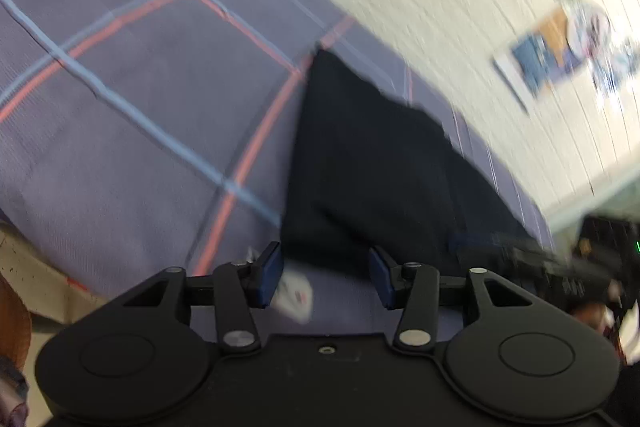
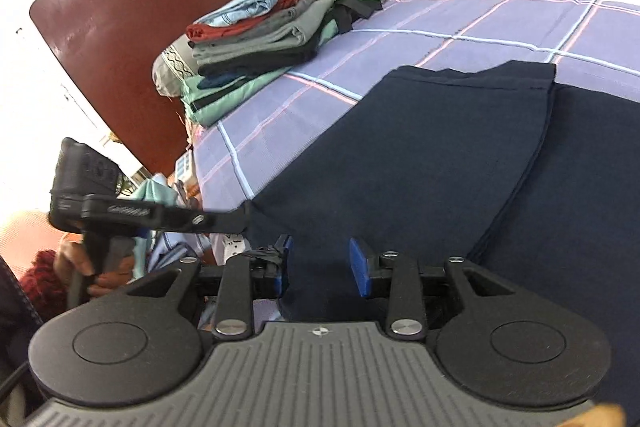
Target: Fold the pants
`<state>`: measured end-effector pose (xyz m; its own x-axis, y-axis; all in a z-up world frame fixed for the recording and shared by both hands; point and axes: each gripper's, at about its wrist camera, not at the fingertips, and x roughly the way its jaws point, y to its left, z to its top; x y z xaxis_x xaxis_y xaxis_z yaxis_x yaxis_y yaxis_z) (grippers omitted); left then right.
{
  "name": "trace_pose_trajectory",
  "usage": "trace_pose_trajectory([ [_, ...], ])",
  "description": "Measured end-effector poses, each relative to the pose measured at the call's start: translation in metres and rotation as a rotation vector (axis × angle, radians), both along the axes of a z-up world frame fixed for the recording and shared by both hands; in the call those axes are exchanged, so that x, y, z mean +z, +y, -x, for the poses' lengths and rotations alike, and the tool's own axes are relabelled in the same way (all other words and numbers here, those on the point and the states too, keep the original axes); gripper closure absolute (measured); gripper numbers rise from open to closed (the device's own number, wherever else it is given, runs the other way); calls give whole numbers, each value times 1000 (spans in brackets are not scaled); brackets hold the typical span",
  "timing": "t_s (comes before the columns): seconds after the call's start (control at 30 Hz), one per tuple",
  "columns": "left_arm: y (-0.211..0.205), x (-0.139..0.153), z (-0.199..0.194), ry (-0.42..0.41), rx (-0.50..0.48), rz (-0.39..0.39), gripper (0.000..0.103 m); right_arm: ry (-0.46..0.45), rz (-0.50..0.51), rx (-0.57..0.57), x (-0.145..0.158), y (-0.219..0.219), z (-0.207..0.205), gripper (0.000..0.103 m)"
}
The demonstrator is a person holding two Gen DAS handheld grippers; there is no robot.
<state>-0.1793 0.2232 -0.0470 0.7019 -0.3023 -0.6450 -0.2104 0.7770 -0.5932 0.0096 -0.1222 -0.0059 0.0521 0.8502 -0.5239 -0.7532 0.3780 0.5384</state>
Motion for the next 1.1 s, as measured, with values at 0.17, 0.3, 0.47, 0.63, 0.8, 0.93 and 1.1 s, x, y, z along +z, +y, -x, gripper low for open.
trace_pose_trajectory([
  [0.17,18,23,1,-116,128,-39,0,-15,32,-28,-2,-1,0,45],
  [0.3,30,23,-27,-125,218,-52,0,-25,38,-21,-5,-4,4,47],
  [0.47,14,3,-72,-34,150,-113,0,-31,48,29,-15,-1,14,48],
  [0.63,-1,0,-77,-55,113,-191,0,-27,33,-81,-10,-21,4,48],
  [0.8,-18,4,-86,-49,78,-225,0,18,31,-224,-17,-43,-5,44],
  [0.93,-28,36,-86,-158,89,-191,0,32,-8,-291,-19,-58,-9,44],
  [1.1,-71,94,-91,-345,-2,-158,0,45,-56,-391,-21,-83,-17,40],
])
